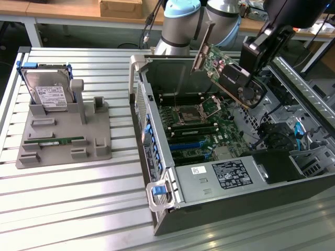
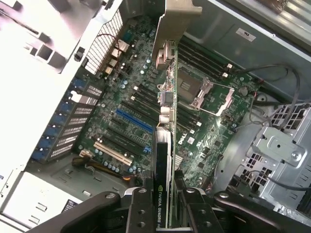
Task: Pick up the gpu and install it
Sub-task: 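Insert the gpu into the slot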
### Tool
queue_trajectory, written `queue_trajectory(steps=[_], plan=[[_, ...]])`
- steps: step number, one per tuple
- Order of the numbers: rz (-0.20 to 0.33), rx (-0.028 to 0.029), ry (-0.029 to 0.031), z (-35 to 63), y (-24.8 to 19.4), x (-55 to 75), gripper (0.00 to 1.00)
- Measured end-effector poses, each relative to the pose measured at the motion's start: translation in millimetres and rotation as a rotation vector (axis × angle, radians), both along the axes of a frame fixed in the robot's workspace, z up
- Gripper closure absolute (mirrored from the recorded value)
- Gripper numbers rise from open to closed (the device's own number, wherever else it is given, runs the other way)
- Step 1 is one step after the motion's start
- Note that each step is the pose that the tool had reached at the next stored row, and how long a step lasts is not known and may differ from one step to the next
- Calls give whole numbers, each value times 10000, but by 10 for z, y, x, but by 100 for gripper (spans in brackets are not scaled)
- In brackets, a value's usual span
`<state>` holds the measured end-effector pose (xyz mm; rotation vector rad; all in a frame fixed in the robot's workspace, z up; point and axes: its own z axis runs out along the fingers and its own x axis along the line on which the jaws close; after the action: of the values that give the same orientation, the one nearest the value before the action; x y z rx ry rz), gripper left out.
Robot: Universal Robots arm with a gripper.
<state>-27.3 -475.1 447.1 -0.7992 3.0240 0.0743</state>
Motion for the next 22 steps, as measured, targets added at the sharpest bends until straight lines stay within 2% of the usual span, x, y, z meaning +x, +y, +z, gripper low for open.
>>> queue_trajectory(steps=[17,22], plan=[[1793,0,0,0,0,0,73],[2052,-1,0,0,0,0,73]])
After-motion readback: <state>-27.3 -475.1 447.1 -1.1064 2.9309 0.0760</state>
